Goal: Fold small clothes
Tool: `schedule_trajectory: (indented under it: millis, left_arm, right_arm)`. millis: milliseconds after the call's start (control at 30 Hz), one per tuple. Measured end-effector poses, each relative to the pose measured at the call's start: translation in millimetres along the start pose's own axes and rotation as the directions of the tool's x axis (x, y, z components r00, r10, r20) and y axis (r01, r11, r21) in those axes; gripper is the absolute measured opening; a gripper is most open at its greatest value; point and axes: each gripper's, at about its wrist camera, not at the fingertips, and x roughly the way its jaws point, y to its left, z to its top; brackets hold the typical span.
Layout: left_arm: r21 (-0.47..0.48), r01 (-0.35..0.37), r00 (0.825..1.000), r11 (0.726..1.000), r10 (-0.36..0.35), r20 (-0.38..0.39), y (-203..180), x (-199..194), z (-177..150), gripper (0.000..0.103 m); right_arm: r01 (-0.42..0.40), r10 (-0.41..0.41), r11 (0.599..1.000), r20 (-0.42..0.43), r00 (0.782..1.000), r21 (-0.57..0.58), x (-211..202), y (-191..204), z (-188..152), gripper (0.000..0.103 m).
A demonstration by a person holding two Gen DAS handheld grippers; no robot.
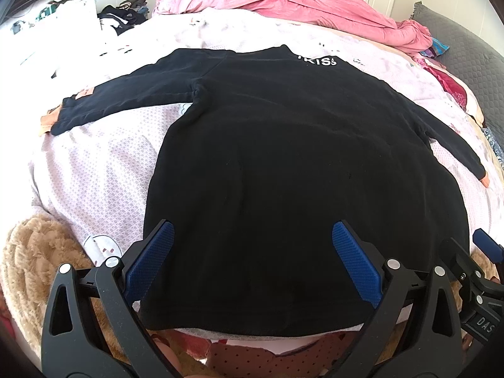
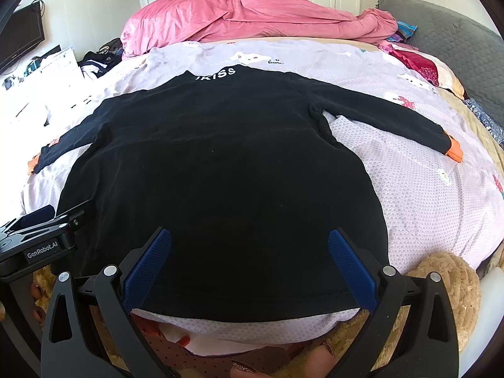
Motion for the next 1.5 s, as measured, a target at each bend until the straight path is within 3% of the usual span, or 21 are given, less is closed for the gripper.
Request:
schedule_trajectory:
  millis: [433,767,967,1133,1500]
  left_arm:
    - [-0.012,0.052,0.998,0.999,-0.053,-0.025,-8.3,22.5,31.5,0.095]
    - [0.017,0.041,0.999,0.999,-0.041,-0.029,-18.0,45.6,76.6,0.095]
    - [0.058,0.036,0.999,0.998,-0.035,-0.024,-29.3,60.9,106.5,0.095]
    - [0.079,0.079,0.996,0.994,-0.075,-0.057,-34.8,75.5,128.3,0.095]
    - [0.16,0.064,0.998,0.985,-0.06,-0.03,-44.2,102.0,166.4,0.095]
  right_arm:
    - [-0.007,0.009,0.998,-0.015,1.0,0.066,16.7,-25.0,28.7,0.099]
    - [0.038,-0.028,0.977,-0.049,0.998,0.209,50.2,-83.9,66.7,0.099]
    - [0.083,-0.07,0.925,-0.049,0.996,0.372,64.2,-138.1,80.3,0.099]
    - [0.18,-0.161,0.869,-0.082,0.984,0.461,75.5,-185.0,88.5,0.099]
    - [0.192,-0.156,0.709,-0.115,0.981,0.679,97.1,-272.0,91.0,0.099]
